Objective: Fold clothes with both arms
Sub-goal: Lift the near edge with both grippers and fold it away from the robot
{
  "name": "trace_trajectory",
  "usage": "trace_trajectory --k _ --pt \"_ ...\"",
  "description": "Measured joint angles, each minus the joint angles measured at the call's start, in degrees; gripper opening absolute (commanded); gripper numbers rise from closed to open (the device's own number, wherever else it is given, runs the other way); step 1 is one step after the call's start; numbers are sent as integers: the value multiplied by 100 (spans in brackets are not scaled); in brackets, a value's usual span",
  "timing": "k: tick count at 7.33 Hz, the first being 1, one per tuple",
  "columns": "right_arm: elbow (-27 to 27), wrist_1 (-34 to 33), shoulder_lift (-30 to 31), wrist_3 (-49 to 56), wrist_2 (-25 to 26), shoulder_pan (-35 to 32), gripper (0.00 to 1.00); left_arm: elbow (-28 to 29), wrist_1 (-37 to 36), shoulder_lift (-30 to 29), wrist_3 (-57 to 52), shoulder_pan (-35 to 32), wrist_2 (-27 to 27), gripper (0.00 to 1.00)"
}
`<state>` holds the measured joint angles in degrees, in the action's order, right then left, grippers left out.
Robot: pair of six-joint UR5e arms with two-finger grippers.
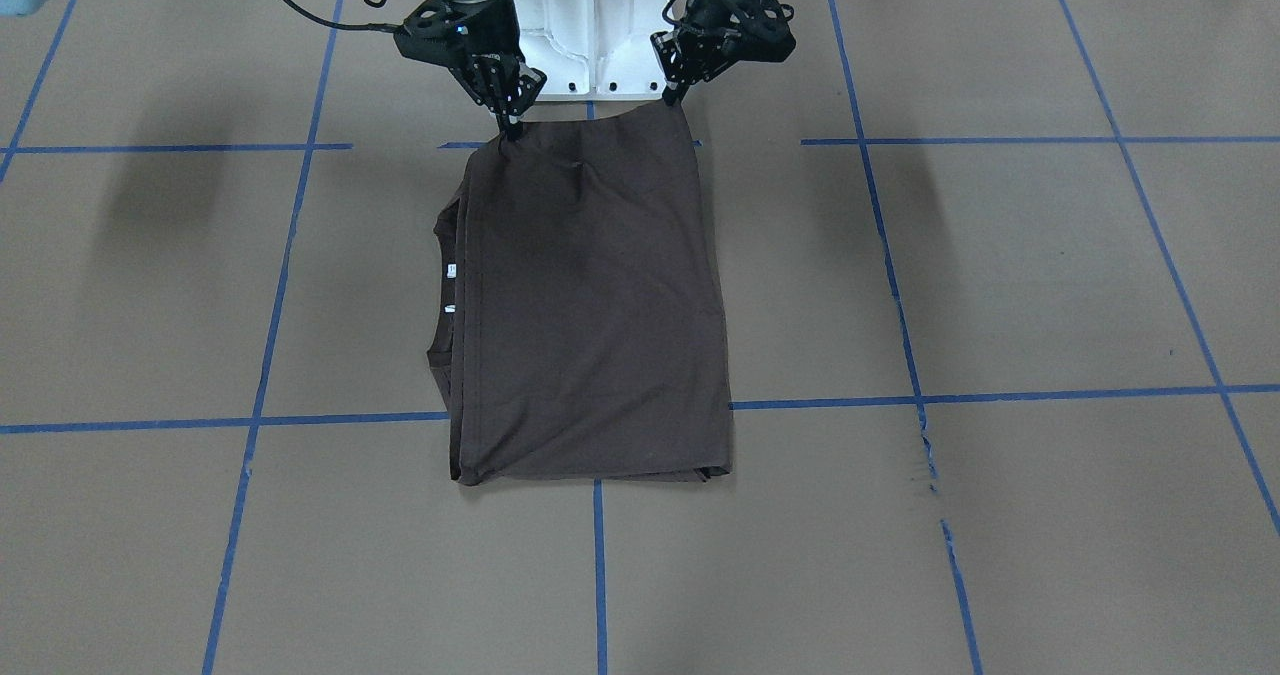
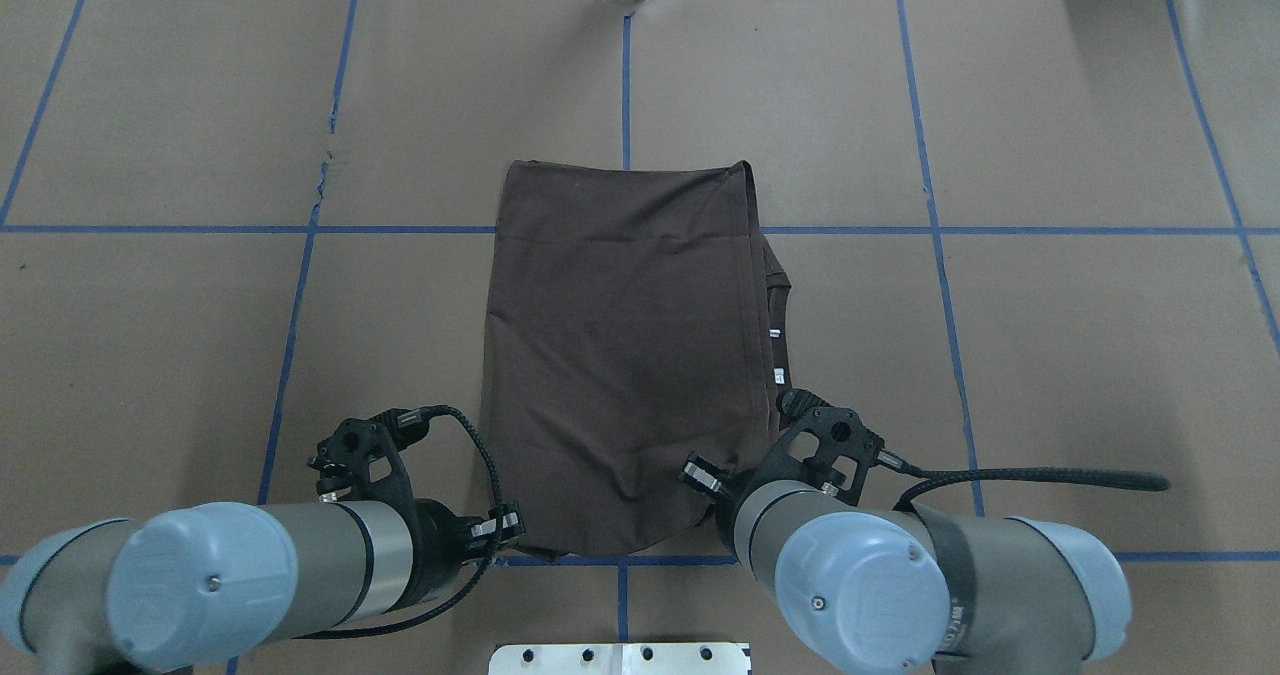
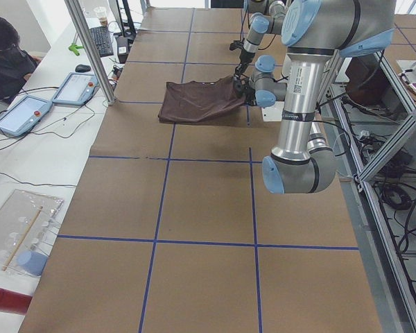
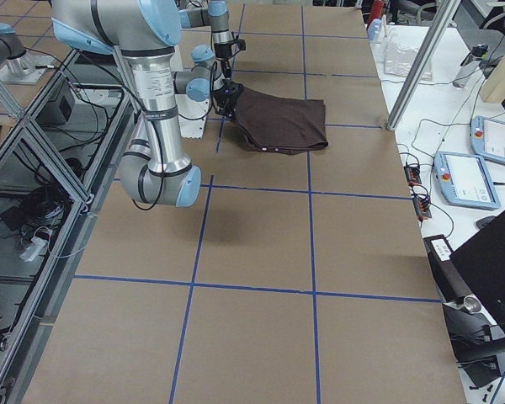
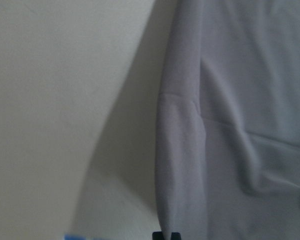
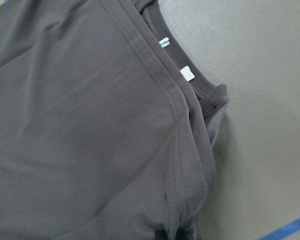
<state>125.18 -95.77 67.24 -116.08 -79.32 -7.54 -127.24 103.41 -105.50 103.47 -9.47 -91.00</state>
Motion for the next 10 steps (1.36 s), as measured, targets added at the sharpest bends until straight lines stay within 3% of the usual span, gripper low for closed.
trace_trajectory --k 2,3,6,10 --pt "906 -805 -12 -25 -215 91 0 -1087 -1188 -52 -4 11 -264 0" --pt "909 -942 -61 -8 -245 95 0 -1163 -1447 -104 -25 4 -351 0" --pt "-69 -768 -593 315 -282 -545 0 -361 -1567 -465 -874 -741 -410 0" --pt "-1907 324 -1263 774 -575 -1498 0 835 -1493 -1019 -1543 -1651 -427 0"
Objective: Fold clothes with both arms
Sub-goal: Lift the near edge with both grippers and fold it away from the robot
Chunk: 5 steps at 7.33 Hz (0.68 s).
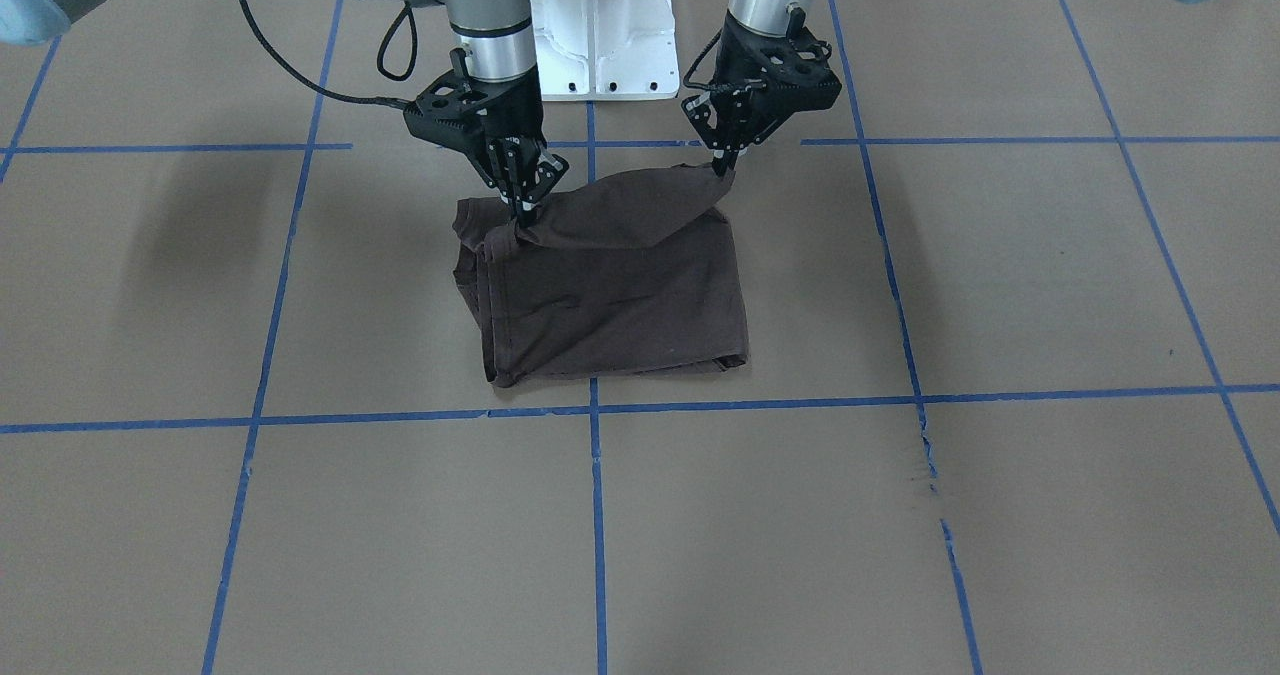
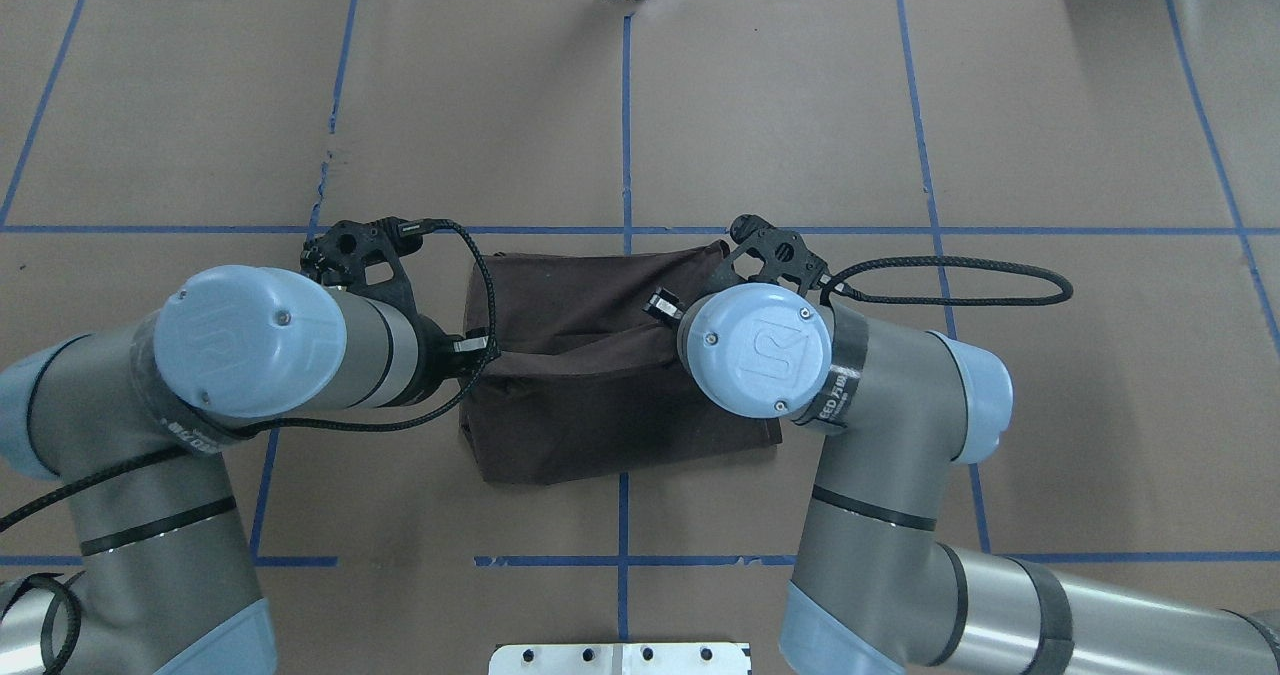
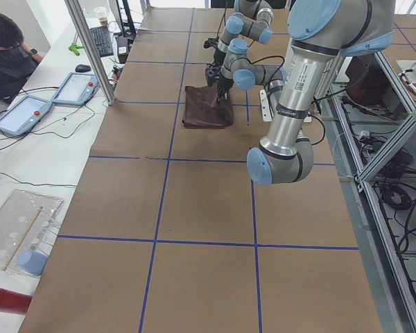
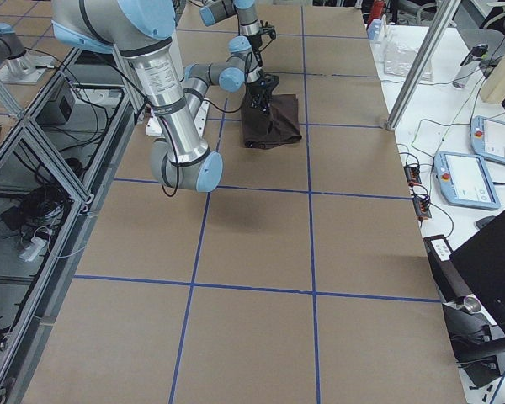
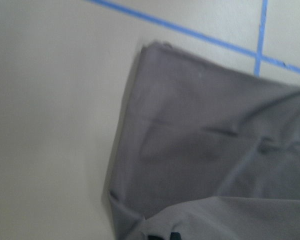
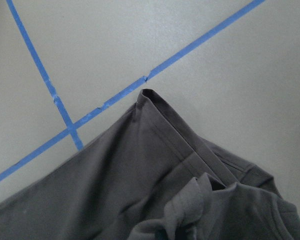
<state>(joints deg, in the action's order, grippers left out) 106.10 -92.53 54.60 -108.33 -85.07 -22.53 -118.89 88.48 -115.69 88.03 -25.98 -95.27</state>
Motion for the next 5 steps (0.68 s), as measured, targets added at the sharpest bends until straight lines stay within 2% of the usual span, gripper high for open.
trace_trajectory --k 3,5 --pt "-974 744 -193 223 -129 -315 0 876 361 -382 -249 -379 5 0" --pt "-1215 844 -283 265 -163 -412 0 1360 714 -466 -376 -547 10 0"
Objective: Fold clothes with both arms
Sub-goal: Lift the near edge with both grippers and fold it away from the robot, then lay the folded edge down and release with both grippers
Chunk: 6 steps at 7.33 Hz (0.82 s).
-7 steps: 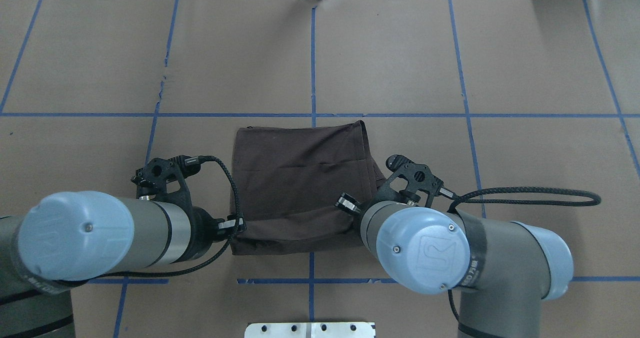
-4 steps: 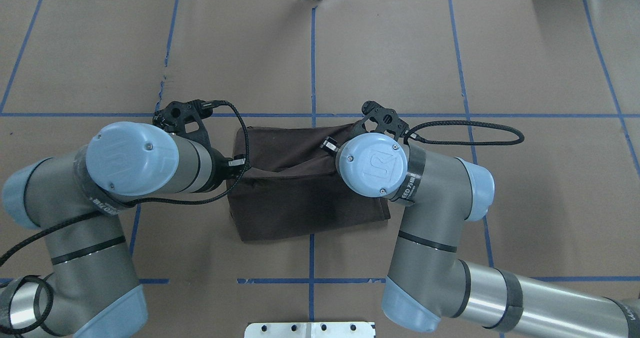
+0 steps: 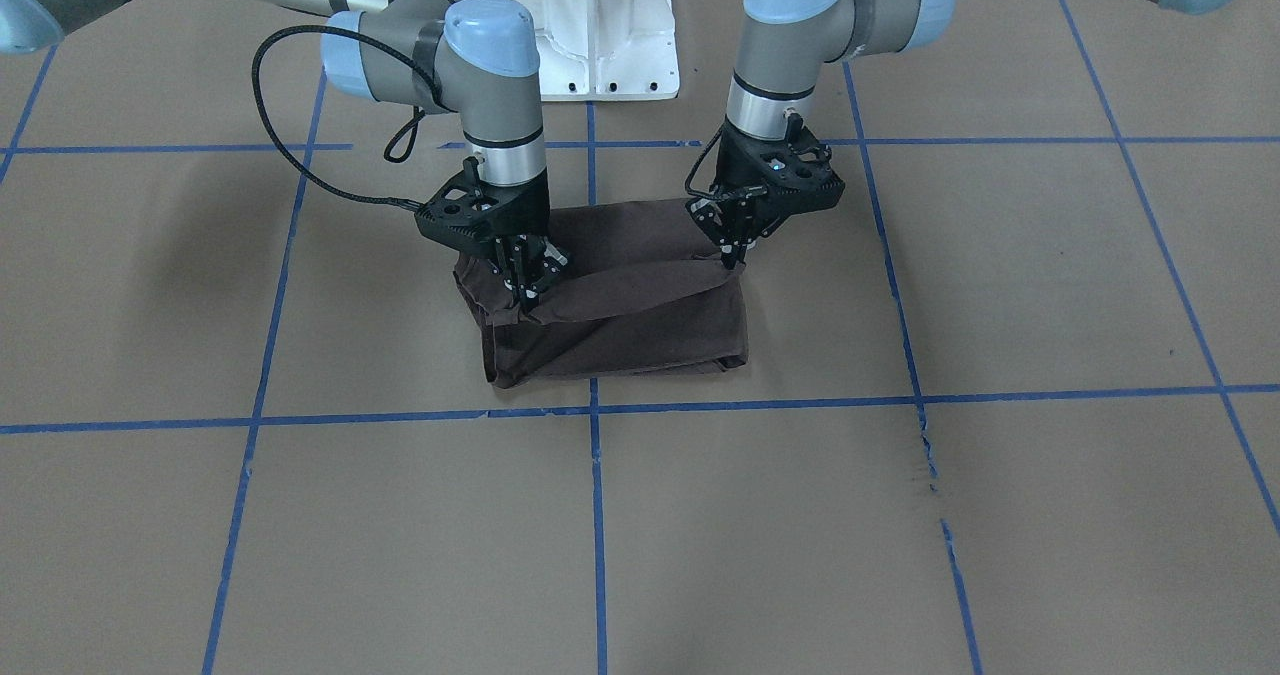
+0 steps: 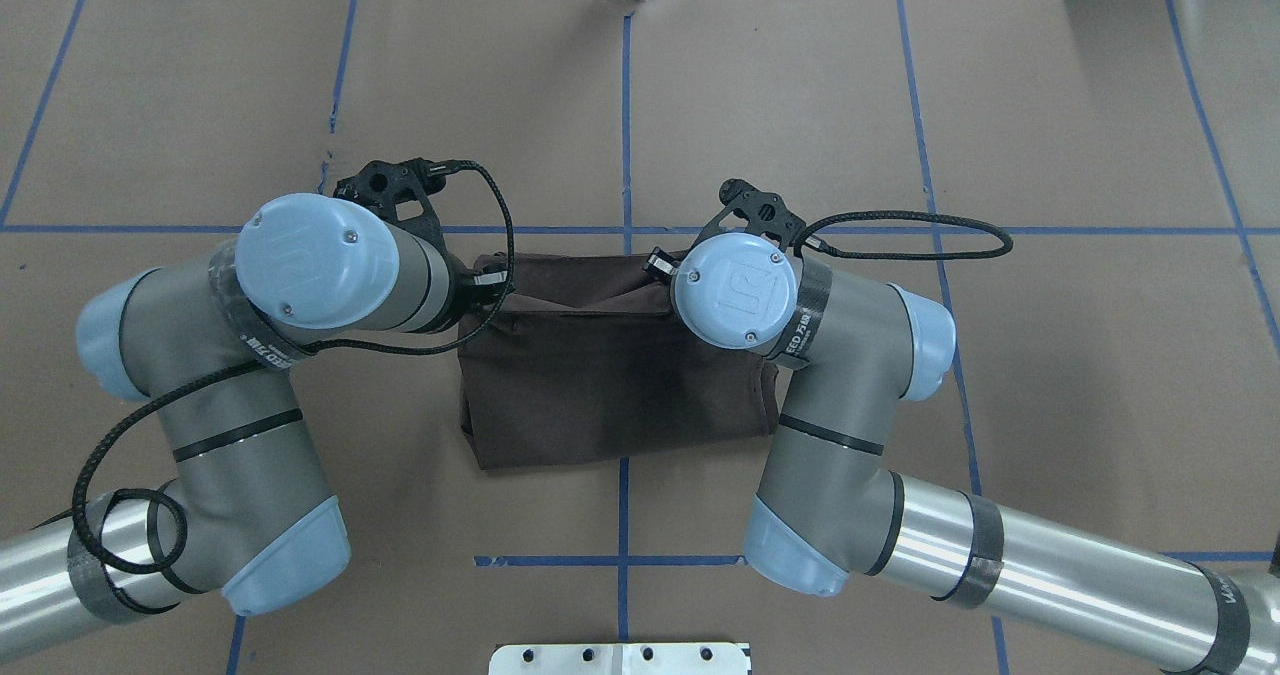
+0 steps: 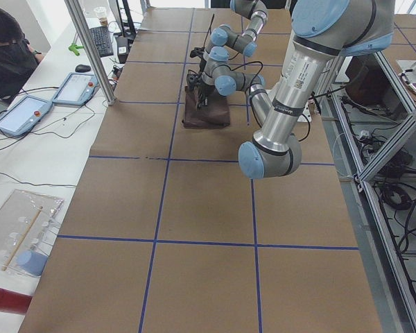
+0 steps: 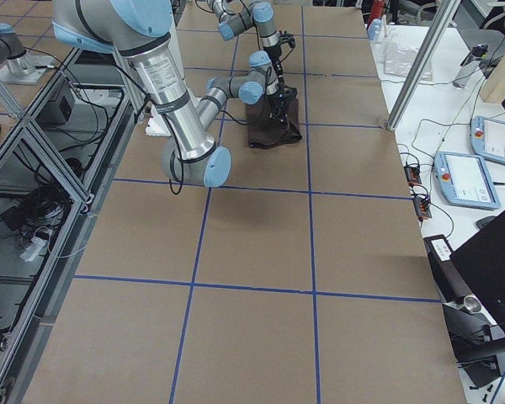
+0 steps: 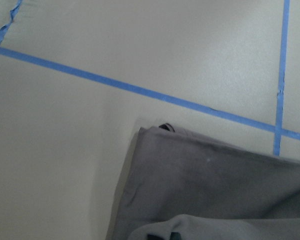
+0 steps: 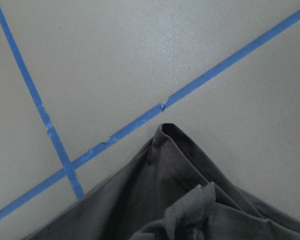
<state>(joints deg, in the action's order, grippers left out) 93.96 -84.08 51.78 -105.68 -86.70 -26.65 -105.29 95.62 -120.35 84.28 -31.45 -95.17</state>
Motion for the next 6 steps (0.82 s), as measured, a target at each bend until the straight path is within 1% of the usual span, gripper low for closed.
trace_trajectory --k 1,2,3,4,6 --pt "-55 10 -14 18 -8 -43 0 233 157 -38 -60 -65 4 0" --pt "-120 13 -29 52 -12 -78 18 470 334 -66 -88 -102 6 3" --pt "-208 28 -48 150 -13 -99 99 683 496 -81 -103 -117 7 99" --pt "-339 68 -83 449 -1 -105 100 830 589 -90 -220 -117 11 100" --pt "-510 140 -195 1124 1 -118 100 868 721 -62 -693 -120 -4 100"
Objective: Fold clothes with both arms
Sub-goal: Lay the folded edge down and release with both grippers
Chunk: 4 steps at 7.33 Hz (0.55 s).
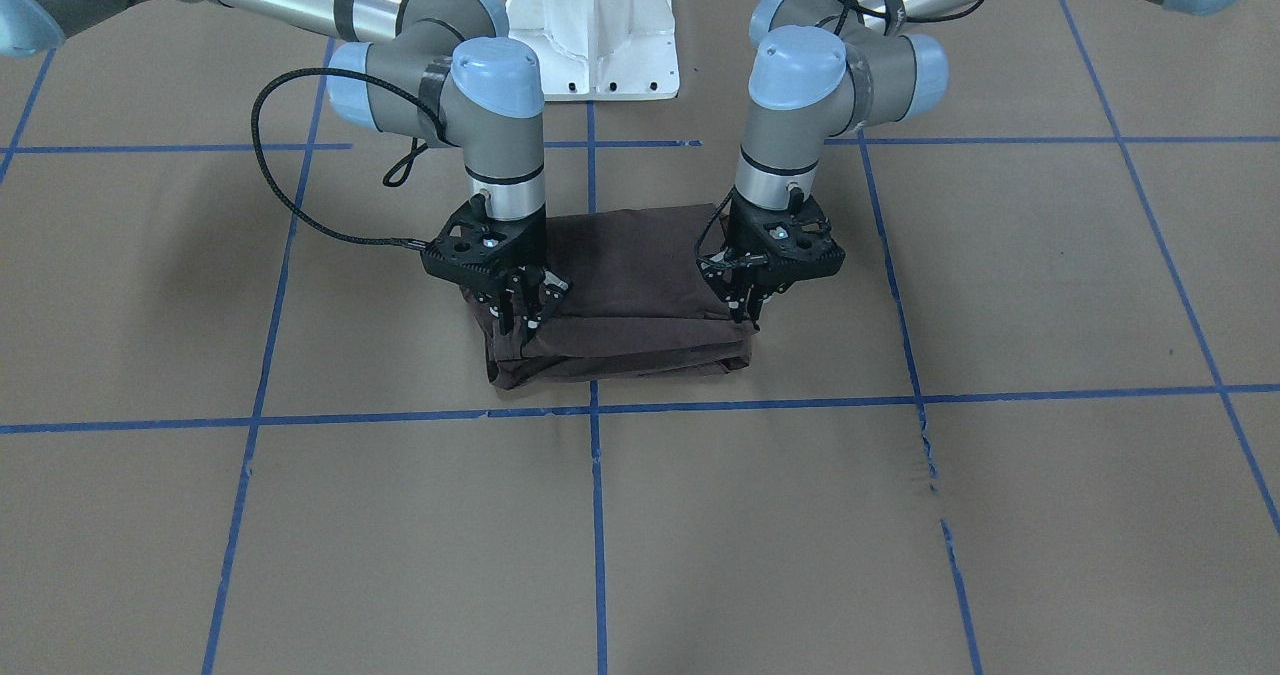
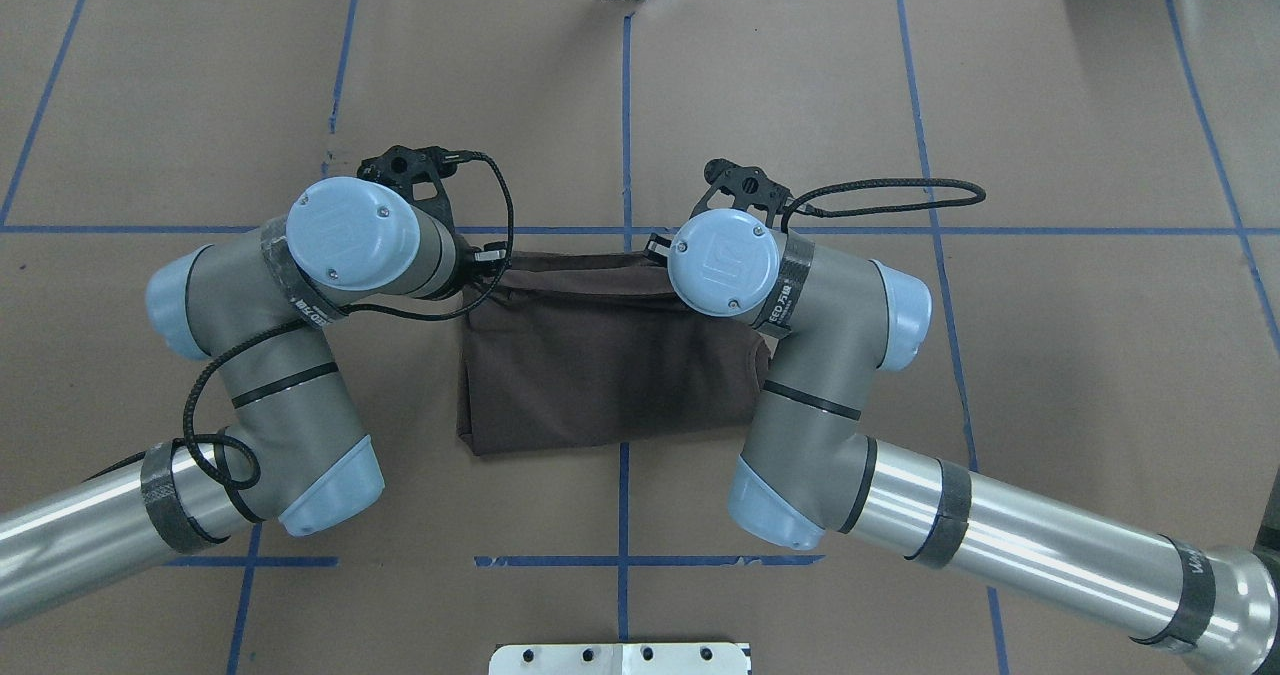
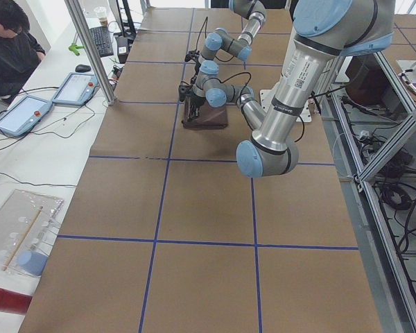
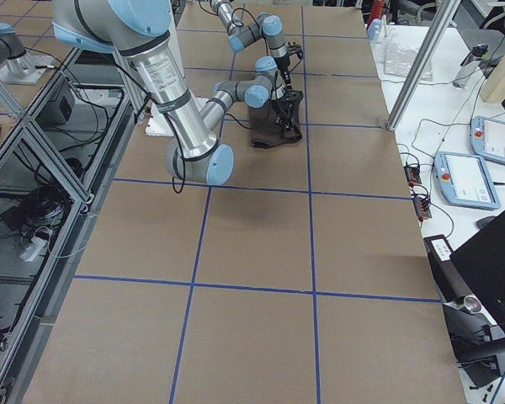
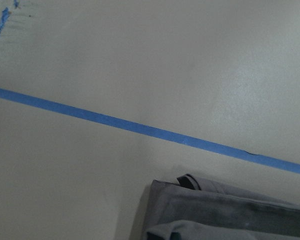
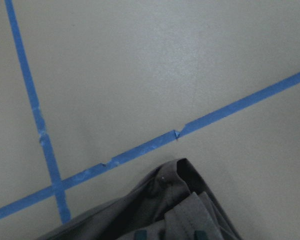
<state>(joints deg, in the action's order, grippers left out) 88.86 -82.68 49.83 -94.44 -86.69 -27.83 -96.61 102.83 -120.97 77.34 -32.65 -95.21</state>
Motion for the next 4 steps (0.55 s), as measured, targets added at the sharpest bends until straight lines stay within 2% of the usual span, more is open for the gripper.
trace_trajectory --k 4 --pt "6 -6 -273 960 -192 213 100 -217 44 80 -871 -206 -368 100"
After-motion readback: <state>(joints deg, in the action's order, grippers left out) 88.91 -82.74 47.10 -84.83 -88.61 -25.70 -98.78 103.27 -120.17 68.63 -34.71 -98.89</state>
